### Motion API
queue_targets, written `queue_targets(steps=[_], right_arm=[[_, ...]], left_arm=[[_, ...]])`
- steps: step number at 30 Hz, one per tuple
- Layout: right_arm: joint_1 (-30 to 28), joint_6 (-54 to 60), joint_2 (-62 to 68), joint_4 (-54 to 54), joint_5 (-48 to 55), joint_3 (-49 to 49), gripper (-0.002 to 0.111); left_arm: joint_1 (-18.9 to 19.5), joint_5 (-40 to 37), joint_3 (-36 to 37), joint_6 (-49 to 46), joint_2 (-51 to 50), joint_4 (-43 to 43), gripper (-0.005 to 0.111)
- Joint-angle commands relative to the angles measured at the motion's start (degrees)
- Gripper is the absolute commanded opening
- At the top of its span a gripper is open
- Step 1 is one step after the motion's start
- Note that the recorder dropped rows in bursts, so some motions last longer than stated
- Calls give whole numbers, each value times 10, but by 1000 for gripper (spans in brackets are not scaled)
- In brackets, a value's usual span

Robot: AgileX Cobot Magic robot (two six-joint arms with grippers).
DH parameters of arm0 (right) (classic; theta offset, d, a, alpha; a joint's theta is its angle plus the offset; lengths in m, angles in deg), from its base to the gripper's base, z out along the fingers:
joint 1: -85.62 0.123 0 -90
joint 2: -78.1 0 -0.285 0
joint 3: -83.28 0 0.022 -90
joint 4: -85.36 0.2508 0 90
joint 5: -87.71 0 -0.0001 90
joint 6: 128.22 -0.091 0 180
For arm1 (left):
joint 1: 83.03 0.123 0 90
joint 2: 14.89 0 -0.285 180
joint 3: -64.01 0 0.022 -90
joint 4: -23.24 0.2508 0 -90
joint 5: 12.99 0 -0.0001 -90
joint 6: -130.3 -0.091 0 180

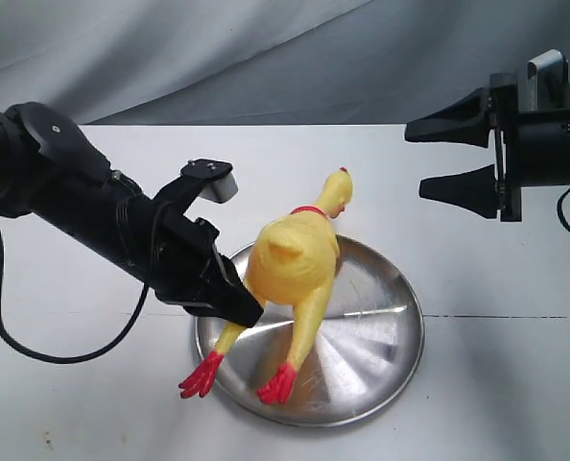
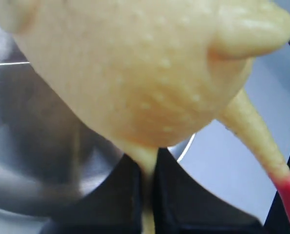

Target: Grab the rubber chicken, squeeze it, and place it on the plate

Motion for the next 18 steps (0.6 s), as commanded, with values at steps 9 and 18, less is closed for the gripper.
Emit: queue_targets(steps=[9, 18], right_arm=[[-4, 11, -2, 6, 6, -3, 18], [-3, 118, -67, -3, 6, -3, 0]], left_arm=[[-20, 16, 1, 14, 5, -4, 0], [-20, 35, 1, 41, -38, 2, 0]])
